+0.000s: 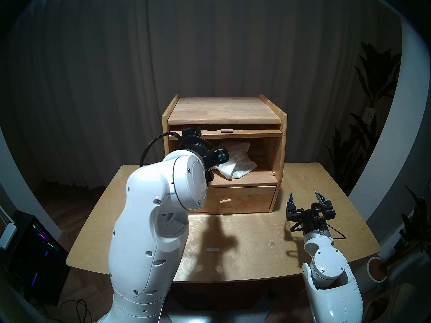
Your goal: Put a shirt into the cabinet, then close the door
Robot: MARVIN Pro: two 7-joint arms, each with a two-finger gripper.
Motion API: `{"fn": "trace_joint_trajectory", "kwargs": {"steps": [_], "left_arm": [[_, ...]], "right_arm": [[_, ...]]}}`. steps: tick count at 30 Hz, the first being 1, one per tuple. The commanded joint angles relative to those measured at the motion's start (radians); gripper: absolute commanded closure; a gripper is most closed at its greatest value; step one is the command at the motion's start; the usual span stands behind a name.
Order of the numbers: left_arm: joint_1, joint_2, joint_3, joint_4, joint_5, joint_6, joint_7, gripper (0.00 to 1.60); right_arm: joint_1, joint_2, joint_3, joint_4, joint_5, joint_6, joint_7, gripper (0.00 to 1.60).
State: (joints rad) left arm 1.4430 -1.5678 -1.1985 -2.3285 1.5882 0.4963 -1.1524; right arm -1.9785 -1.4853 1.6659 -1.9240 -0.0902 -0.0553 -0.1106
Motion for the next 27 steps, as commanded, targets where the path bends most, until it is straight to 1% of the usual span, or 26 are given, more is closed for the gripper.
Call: {"fn": "trace_joint_trajectory", "kwargs": {"steps": [1,6,7,9,11,12,15,16,17,22,27], "left_arm": [[0.102,0.023,-0.067,-0.11,0.004,0.041,-0.062,0.0],[0.15,0.02,-0.145,-0.115,-0.006,0.076,-0.15,0.0],[0.165,0.022,-0.157,-0.115,-0.011,0.079,-0.18,0.0],[0.183,0.022,-0.18,-0.115,-0.016,0.086,-0.213,0.0],[0.207,0.021,-0.203,-0.115,-0.031,0.093,-0.235,0.08],[0.214,0.021,-0.212,-0.115,-0.036,0.096,-0.233,0.13],[0.227,0.007,-0.232,-0.115,-0.071,0.105,-0.212,0.13],[0.222,0.002,-0.232,-0.115,-0.081,0.107,-0.214,0.01],[0.216,-0.005,-0.234,-0.115,-0.095,0.111,-0.207,0.0],[0.193,-0.016,-0.226,-0.115,-0.145,0.121,-0.168,0.0],[0.177,-0.016,-0.201,-0.115,-0.204,0.14,-0.147,0.0]], "right_arm": [[0.004,0.002,-0.002,-0.026,-0.002,-0.008,0.001,0.0],[0.004,0.002,-0.002,-0.028,-0.002,-0.008,0.001,0.0],[0.003,0.002,-0.002,-0.028,-0.002,-0.008,0.001,0.0],[0.003,0.002,-0.002,-0.029,-0.002,-0.008,0.001,0.0],[0.003,0.002,-0.002,-0.03,-0.002,-0.008,0.0,0.0],[0.003,0.002,-0.002,-0.03,-0.002,-0.009,0.0,0.0],[0.003,0.002,-0.002,-0.03,-0.002,-0.008,0.0,0.0],[0.003,0.002,-0.002,-0.03,-0.002,-0.008,0.0,0.0],[0.003,0.002,-0.002,-0.029,-0.002,-0.008,0.0,0.0],[0.004,0.002,-0.002,-0.022,-0.001,-0.006,0.0,0.0],[0.005,0.001,-0.002,-0.017,-0.001,-0.005,0.0,0.0]]}}
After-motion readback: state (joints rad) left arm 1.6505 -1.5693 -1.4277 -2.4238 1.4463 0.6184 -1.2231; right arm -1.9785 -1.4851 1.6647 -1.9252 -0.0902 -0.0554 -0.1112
